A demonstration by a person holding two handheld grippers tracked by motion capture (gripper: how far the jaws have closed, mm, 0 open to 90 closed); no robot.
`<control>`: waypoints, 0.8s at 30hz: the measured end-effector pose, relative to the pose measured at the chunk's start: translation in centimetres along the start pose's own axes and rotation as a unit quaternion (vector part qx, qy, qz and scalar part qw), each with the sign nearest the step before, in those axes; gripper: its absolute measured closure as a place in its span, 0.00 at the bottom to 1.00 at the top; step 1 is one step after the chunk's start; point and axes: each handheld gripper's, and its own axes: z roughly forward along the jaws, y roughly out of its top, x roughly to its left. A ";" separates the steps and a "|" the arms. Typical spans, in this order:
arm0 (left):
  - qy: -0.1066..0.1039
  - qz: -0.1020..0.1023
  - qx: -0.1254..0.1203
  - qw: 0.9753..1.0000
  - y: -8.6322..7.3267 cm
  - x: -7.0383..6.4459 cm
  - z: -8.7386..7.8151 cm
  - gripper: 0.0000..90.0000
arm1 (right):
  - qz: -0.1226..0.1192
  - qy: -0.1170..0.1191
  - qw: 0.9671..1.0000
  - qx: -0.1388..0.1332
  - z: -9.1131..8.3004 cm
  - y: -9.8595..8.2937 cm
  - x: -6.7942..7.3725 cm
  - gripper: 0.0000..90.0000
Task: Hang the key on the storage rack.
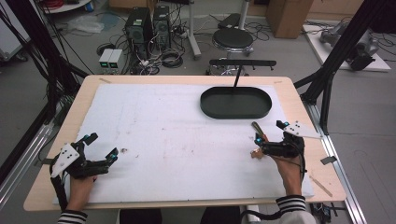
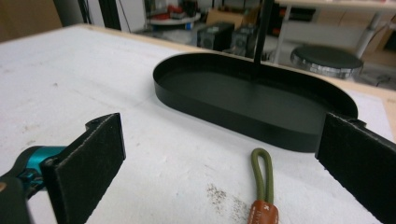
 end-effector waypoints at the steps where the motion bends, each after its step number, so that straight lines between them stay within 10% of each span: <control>1: 0.000 0.001 0.000 1.000 0.0 0.0 0.0 0.02 | 0.002 0.000 1.000 0.013 0.2 0.3 -0.2 0.01; 13: -0.001 0.002 0.000 1.000 0.0 0.0 0.0 0.02 | -0.007 0.021 0.991 0.129 2.2 2.7 -1.7 0.05; 24: -0.001 0.002 0.001 1.000 0.0 0.0 0.0 0.02 | -0.028 0.018 0.970 0.242 4.2 3.8 -2.9 0.05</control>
